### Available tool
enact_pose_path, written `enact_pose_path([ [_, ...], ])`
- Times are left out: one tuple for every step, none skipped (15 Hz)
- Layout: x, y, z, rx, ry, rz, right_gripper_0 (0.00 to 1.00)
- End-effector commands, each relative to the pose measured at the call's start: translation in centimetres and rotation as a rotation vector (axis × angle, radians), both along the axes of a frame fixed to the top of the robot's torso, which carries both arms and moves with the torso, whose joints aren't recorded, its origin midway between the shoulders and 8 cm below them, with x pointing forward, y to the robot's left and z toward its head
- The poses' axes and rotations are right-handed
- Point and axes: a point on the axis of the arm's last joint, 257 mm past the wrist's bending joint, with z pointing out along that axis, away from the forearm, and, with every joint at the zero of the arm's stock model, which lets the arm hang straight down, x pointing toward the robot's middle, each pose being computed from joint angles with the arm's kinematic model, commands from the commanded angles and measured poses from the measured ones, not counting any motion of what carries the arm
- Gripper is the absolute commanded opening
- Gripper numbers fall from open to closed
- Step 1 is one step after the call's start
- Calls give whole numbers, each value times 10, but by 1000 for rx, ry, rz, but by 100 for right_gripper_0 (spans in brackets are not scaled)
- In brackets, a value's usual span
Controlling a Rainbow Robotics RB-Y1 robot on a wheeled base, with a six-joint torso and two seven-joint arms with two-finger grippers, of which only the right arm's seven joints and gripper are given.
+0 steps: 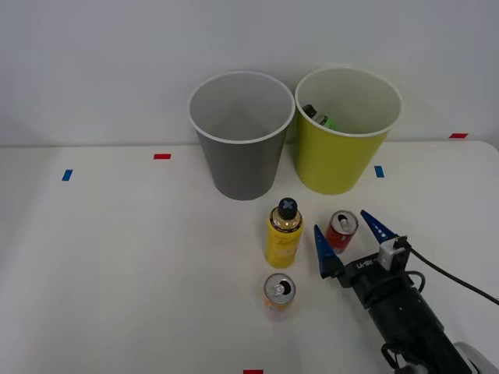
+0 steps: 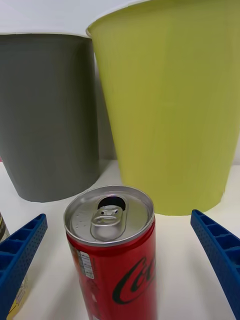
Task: Put cans in the gray bin, plastic bottles in the light green bin
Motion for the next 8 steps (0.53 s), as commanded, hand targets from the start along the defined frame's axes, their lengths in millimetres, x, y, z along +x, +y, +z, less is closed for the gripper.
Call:
enact_pose_path([
  [9, 2, 1, -9, 13, -1, 100],
  [9, 2, 1, -9, 14, -2, 100],
  [9, 1, 0, -11, 16, -3, 100],
  [10, 1, -1, -14, 19, -3, 100],
  [10, 0, -3, -23, 26, -3, 100],
  [10, 3, -4, -24, 30, 0, 100],
  [10, 3, -5, -23, 33, 0, 100],
  [10, 3, -4, -23, 31, 0, 100],
])
